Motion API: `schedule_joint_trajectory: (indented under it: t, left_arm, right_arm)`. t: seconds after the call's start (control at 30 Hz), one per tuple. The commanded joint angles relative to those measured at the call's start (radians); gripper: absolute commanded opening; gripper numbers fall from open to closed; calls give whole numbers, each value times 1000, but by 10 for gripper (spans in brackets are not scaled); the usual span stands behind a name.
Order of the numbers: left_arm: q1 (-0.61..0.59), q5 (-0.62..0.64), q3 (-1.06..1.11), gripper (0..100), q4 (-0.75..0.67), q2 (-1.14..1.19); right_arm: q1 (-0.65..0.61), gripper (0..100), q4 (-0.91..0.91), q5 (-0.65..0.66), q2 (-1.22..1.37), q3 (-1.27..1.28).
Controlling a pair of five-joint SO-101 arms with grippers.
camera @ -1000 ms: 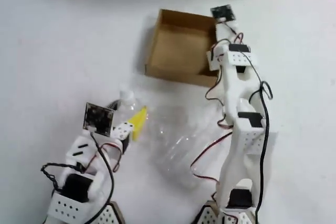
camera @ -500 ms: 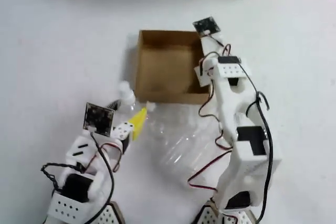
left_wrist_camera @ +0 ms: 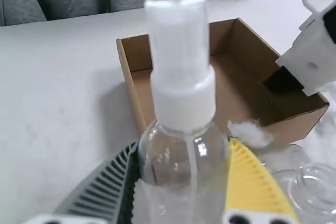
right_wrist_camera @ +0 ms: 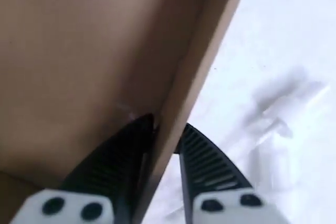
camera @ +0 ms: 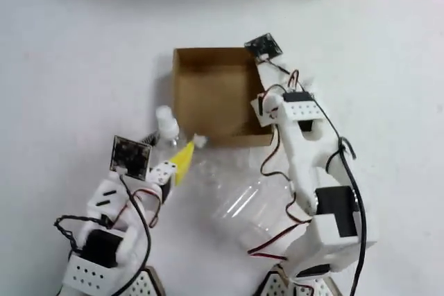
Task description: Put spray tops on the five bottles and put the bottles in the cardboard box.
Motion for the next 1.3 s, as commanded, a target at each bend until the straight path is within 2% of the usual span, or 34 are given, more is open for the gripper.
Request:
schedule_joint_trajectory:
  t: [0.0, 0.17, 0.23, 0.43, 0.53, 0.7, 0.97, 1.07, 1.27]
  left_arm:
    - [-12, 6, -3, 120, -2, -19]
    - [-12, 6, -3, 120, -2, -19]
    - [-12, 6, -3, 120, -2, -19]
    - [-12, 6, -3, 120, -2, -19]
    - [-12, 6, -3, 120, -3, -19]
    - [-12, 6, -3, 120, -6, -19]
    - [-45, 6, -3, 120, -9, -19]
    - [-77, 6, -3, 120, -26, -19]
    - [-105, 6, -3, 120, -44, -19]
  right_arm:
    - [-10, 39, -12, -60, -61, -8]
    - [-8, 193, -10, -78, -61, -8]
    - [-8, 224, -10, -78, -61, -8]
    - [44, 208, 58, -84, -136, -11]
    - [44, 208, 159, -91, -222, -8]
    - [18, 204, 318, -267, -309, -8]
    - [27, 12, 433, -272, -377, -5]
    - [58, 26, 412, -272, -387, 60]
    - [186, 16, 229, -272, -387, 210]
